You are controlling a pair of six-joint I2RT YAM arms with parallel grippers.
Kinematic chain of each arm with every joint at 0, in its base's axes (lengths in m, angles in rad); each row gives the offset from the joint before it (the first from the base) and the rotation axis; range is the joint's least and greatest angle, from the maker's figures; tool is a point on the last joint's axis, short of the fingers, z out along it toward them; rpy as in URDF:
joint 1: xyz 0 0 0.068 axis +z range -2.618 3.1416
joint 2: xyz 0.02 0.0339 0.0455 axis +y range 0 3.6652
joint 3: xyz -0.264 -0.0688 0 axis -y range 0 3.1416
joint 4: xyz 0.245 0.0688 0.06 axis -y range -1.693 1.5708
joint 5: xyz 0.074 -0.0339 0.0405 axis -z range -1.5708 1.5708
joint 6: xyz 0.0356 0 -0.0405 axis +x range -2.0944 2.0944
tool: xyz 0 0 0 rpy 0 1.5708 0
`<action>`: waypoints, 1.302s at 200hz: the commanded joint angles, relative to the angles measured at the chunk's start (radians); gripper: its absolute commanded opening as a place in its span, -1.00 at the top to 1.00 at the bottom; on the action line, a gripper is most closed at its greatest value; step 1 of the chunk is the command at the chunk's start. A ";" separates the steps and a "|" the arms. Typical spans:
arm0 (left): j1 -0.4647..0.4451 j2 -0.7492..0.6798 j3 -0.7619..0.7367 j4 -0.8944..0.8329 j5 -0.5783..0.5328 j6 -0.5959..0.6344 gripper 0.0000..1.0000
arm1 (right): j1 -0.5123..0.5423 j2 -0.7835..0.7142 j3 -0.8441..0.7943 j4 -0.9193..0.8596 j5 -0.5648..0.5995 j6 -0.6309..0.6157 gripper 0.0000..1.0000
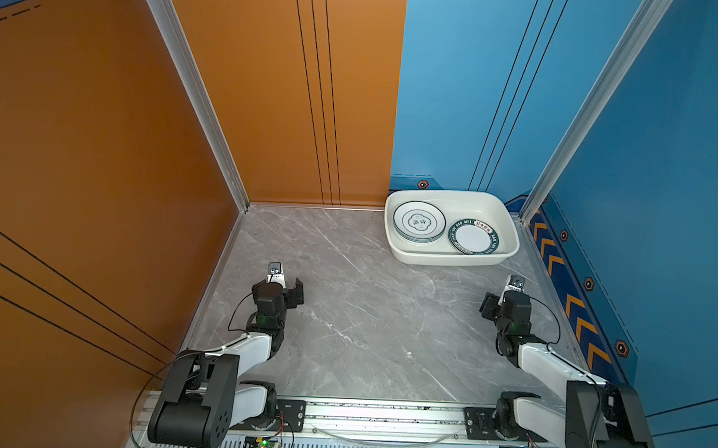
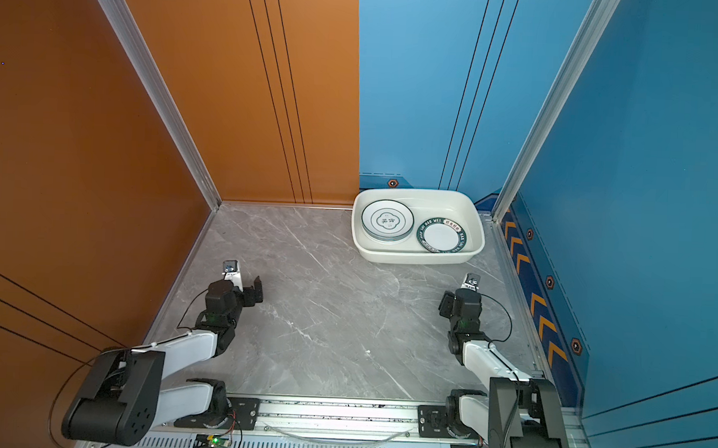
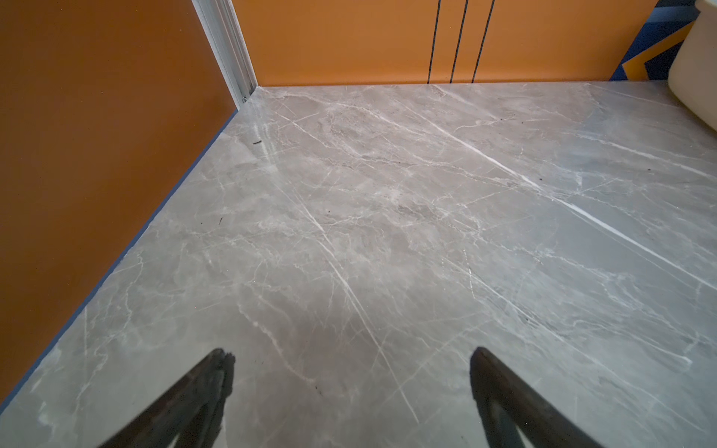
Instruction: Place the plates into the plastic bin on the countertop
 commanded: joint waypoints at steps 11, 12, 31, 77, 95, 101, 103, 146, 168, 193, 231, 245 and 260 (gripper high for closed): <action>0.043 0.129 0.030 0.209 0.045 -0.020 -0.96 | -0.005 0.051 -0.018 0.272 -0.014 -0.043 -0.35; 0.045 0.137 0.029 0.219 0.049 -0.023 -0.96 | -0.005 0.054 -0.018 0.276 -0.015 -0.043 -0.35; 0.075 0.265 0.001 0.401 0.123 -0.035 -0.96 | -0.004 0.093 0.009 0.286 -0.042 -0.043 -0.40; 0.084 0.282 0.032 0.368 0.138 -0.039 -0.96 | 0.030 0.133 0.054 0.250 -0.031 -0.103 -0.45; 0.080 0.273 0.036 0.346 0.124 -0.039 -0.96 | 0.061 0.152 0.056 0.282 -0.026 -0.162 -0.95; 0.079 0.277 0.042 0.343 0.124 -0.036 -0.96 | 0.070 0.169 0.044 0.320 -0.024 -0.179 -1.00; 0.079 0.277 0.043 0.341 0.124 -0.035 -0.96 | 0.070 0.178 0.039 0.339 -0.022 -0.183 -1.00; 0.055 0.277 0.119 0.195 0.200 0.024 -0.96 | 0.076 0.372 0.037 0.551 0.002 -0.188 -1.00; 0.047 0.278 0.121 0.192 0.189 0.031 -0.96 | 0.058 0.368 0.100 0.417 -0.016 -0.174 -1.00; 0.047 0.278 0.122 0.190 0.188 0.032 -0.96 | 0.049 0.365 0.107 0.394 -0.013 -0.162 -1.00; 0.017 0.281 0.127 0.185 0.119 0.050 -0.96 | 0.033 0.362 0.120 0.363 -0.047 -0.153 -1.00; 0.034 0.280 0.130 0.175 0.146 0.036 -0.96 | 0.032 0.361 0.121 0.365 -0.050 -0.151 -1.00; 0.031 0.277 0.128 0.175 0.143 0.035 -0.96 | 0.032 0.361 0.117 0.366 -0.050 -0.151 -1.00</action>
